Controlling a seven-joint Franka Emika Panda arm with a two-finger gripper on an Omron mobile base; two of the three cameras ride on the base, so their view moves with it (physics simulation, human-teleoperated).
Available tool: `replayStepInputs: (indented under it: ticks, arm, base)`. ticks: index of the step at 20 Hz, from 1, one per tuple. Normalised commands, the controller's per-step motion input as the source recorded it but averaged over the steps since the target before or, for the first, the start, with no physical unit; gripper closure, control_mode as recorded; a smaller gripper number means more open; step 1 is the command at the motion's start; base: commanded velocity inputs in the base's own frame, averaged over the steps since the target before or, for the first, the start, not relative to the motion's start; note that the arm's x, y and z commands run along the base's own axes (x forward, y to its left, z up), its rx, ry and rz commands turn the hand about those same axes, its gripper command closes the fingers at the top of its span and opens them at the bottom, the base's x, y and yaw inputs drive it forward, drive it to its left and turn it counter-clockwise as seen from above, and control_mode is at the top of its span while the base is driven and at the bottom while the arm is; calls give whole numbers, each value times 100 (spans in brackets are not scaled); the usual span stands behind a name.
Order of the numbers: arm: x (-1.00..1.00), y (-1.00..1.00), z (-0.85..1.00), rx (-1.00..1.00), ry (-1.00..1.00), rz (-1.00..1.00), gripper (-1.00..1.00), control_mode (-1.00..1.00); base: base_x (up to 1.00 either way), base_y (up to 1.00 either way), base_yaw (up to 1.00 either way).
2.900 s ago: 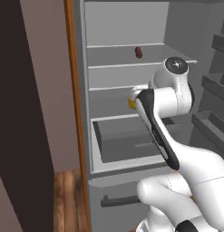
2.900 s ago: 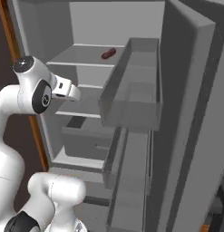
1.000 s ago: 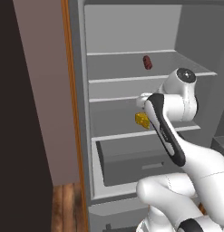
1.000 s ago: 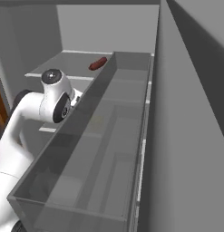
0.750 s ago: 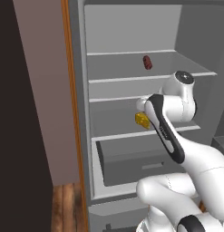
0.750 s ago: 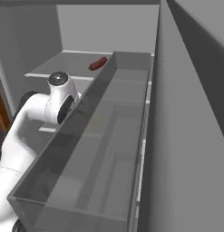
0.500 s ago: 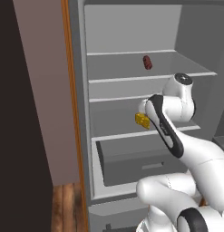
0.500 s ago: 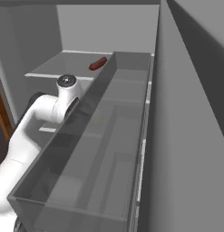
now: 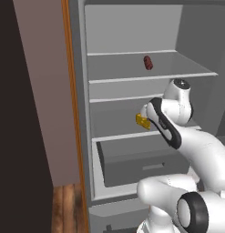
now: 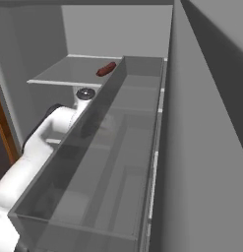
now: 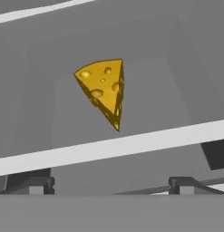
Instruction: Retrieve the sausage and cheese from the fridge and place them on the cutting board on the counter.
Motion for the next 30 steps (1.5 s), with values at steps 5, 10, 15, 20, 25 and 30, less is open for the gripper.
replayStepInputs:
  ticks: [5, 10, 15, 20, 25, 30]
  arm:
    - [46, -1, -15, -1, 1, 0, -100, -100]
    - [31, 0, -19, -1, 3, 0, -100, -100]
    - [22, 0, -27, -1, 2, 1, -100, -100]
    - [28, 0, -13, 0, 0, 0, -100, -100]
    - [31, 0, -10, 0, 1, 1, -100, -100]
    - [22, 0, -21, 0, 4, 0, -100, -100]
  base:
    - [0, 0, 0]
    - [0, 0, 0]
    - [0, 0, 0]
    - [0, 0, 0]
    - [0, 0, 0]
    - [0, 0, 0]
